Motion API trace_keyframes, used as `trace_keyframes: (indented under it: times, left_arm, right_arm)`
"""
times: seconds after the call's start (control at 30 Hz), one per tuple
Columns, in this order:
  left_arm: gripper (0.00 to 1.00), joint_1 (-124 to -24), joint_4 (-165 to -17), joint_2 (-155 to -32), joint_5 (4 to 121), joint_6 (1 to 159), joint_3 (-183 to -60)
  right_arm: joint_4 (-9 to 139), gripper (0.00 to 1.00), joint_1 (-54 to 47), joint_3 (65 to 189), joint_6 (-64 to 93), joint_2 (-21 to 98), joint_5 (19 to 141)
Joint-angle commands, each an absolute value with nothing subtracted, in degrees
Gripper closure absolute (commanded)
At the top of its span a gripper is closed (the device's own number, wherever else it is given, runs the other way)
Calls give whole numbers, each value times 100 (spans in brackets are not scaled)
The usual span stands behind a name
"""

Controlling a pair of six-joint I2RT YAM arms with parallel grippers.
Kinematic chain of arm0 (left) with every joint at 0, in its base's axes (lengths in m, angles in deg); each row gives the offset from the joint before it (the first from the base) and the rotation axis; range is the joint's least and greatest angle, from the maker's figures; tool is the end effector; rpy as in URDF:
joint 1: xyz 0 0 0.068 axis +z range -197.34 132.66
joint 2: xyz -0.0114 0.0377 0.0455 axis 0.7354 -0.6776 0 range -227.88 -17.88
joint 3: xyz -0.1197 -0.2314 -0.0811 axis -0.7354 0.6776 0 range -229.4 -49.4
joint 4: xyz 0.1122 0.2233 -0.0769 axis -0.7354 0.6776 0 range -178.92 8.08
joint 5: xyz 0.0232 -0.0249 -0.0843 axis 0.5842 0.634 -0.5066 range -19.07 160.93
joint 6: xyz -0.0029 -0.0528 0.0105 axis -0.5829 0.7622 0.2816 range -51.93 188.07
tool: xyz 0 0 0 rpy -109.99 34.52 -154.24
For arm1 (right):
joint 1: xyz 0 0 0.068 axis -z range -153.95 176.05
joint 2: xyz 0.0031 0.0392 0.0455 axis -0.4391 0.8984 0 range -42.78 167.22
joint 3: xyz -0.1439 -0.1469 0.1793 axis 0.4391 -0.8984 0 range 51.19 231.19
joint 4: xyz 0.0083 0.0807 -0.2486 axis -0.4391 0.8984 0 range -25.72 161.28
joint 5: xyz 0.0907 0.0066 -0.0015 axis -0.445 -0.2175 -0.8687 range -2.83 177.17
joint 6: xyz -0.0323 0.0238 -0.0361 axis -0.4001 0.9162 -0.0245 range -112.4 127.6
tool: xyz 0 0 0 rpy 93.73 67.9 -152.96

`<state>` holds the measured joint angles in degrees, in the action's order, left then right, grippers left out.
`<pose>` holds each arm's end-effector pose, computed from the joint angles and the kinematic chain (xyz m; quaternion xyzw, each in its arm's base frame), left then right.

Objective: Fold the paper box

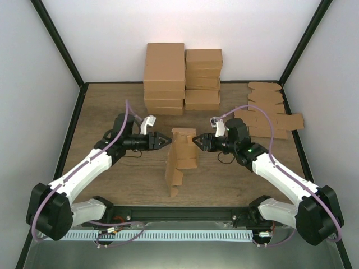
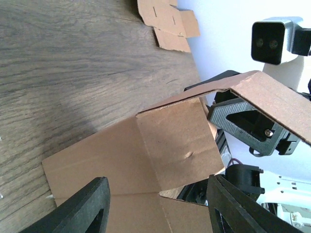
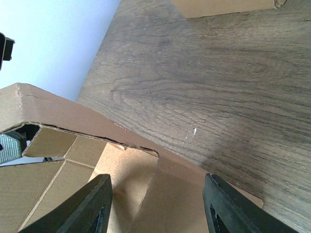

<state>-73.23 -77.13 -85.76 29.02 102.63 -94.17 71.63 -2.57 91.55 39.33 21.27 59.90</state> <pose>0.2162 -0.1313 0.2597 0.1024 0.8381 -0.4914 0.2136 0.2059 0.1310 0.2528 -0.0930 0.8489 0.4177 0.3103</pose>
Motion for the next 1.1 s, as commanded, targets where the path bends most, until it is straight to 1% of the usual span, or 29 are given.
trace_keyframes:
  times: [0.0, 0.6, 1.07]
  left_arm:
    - [42, -7300, -8105, -8657, 2724, 10248, -9358]
    - [44, -7332, -8116, -9246, 2433, 10056, -9270]
    - [50, -7363, -7992, -9294, 2421, 9988, -9233]
  right_arm:
    - [7168, 46, -216, 9175, 3849, 2143, 5873]
    - [7150, 46, -219, 9106, 3749, 2236, 5734]
    - [7232, 46, -216, 9122, 3663, 2180, 5731]
